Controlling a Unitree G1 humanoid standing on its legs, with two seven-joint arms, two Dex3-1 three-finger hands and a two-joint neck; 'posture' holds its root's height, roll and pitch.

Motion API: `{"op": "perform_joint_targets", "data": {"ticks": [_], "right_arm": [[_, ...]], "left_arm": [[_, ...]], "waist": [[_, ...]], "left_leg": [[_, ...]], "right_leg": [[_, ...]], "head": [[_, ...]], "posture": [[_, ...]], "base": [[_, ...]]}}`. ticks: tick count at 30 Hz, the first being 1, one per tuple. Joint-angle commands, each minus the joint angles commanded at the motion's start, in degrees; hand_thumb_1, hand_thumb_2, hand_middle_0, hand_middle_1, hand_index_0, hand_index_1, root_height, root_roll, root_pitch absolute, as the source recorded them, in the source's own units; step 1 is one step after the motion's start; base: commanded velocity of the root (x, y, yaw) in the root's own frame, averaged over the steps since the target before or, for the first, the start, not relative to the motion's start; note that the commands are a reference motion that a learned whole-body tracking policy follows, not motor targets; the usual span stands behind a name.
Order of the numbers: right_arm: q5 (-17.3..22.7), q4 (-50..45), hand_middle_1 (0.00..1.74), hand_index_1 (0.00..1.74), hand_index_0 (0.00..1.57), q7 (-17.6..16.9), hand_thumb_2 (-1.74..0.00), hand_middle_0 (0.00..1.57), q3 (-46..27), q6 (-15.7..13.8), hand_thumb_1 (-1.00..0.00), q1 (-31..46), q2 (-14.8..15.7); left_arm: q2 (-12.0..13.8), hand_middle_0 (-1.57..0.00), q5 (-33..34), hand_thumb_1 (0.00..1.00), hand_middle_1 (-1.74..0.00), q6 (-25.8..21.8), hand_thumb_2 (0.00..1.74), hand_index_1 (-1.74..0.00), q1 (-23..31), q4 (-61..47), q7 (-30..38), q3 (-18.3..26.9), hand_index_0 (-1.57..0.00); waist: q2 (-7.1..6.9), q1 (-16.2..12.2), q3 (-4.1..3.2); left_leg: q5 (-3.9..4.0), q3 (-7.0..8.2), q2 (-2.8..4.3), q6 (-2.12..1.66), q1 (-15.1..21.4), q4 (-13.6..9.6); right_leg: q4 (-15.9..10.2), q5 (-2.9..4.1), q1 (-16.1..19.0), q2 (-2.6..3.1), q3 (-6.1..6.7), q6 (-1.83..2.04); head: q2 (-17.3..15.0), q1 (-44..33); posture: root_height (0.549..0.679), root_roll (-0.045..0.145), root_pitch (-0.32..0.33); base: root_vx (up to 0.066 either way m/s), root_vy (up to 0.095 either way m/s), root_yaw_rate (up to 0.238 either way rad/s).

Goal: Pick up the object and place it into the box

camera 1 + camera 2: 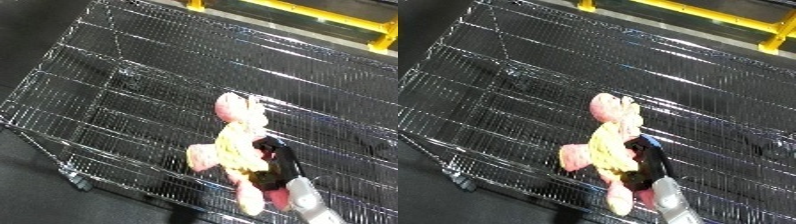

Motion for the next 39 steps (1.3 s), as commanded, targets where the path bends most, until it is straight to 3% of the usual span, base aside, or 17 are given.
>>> {"op": "perform_joint_targets", "data": {"ticks": [10,16,28,33,39], "right_arm": [[0.45,-0.23,1.74,1.74,1.57,-0.86,-1.74,1.57,-0.29,-0.15,-1.00,-0.90,-0.72],[2.13,-4.36,1.74,1.74,1.57,-1.59,-1.74,1.57,-1.71,-0.54,-1.00,1.09,-2.28],[2.05,-25.71,1.74,1.74,1.57,-5.13,-1.74,1.57,-11.28,-4.23,-1.00,14.14,-7.96],[1.16,-37.35,1.74,1.74,1.57,-6.27,-1.74,1.57,-18.66,-5.75,-1.00,22.85,-9.61],[1.27,-47.66,1.74,1.74,1.57,-6.99,-1.74,1.57,-27.63,-6.73,-1.00,31.55,-10.30]], "left_arm": [[-0.25,-1.57,-0.61,1.00,-1.74,-0.10,1.74,-1.74,0.09,-0.02,0.09,-0.03,-1.57],[-0.45,-1.57,-1.53,1.00,-1.74,0.17,1.74,-1.74,-0.11,1.19,-0.31,0.46,-1.57],[-1.14,-1.57,-1.06,1.00,-1.74,0.63,1.74,-1.74,-0.37,3.04,-1.11,1.33,-1.57],[-1.75,-1.57,-0.28,1.00,-1.74,1.17,1.74,-1.74,-0.56,3.64,-1.42,1.81,-1.57],[-2.91,-1.57,-0.15,1.00,-1.74,1.89,1.74,-1.74,-1.03,4.23,-1.54,2.51,-1.57]], "waist": [[-0.29,-0.50,0.00],[-0.54,-0.96,0.00],[-0.82,-4.58,0.00],[-0.90,-7.14,0.00],[-0.67,-10.15,0.00]], "left_leg": [[0.15,0.22,0.22,-0.23,0.71,-0.85],[0.10,0.61,0.32,-0.41,2.16,-1.64],[0.16,1.72,0.65,-0.25,5.40,-2.83],[0.02,2.26,0.74,-0.18,6.16,-2.16],[-0.10,3.22,1.04,-0.03,8.31,-2.36]], "right_leg": [[-0.45,-0.30,0.38,0.21,0.09,-0.15],[-0.82,-0.46,1.37,0.10,0.17,0.09],[-0.96,-0.76,3.19,-0.29,1.03,0.36],[0.07,-0.77,3.15,-0.27,1.89,0.30],[0.00,-0.89,4.73,-0.29,2.47,0.23]], "head": [[-0.51,0.38],[-0.57,2.04],[0.70,5.02],[-0.59,5.88],[-2.82,13.50]], "posture": [[0.610,0.005,-0.088],[0.612,0.008,-0.096],[0.613,0.020,-0.127],[0.609,0.028,-0.150],[0.609,0.035,-0.180]], "base": [[0.000,-0.002,-0.019],[0.001,-0.017,-0.019],[-0.003,-0.014,-0.047],[0.002,-0.016,-0.080],[0.001,-0.031,-0.070]]}}
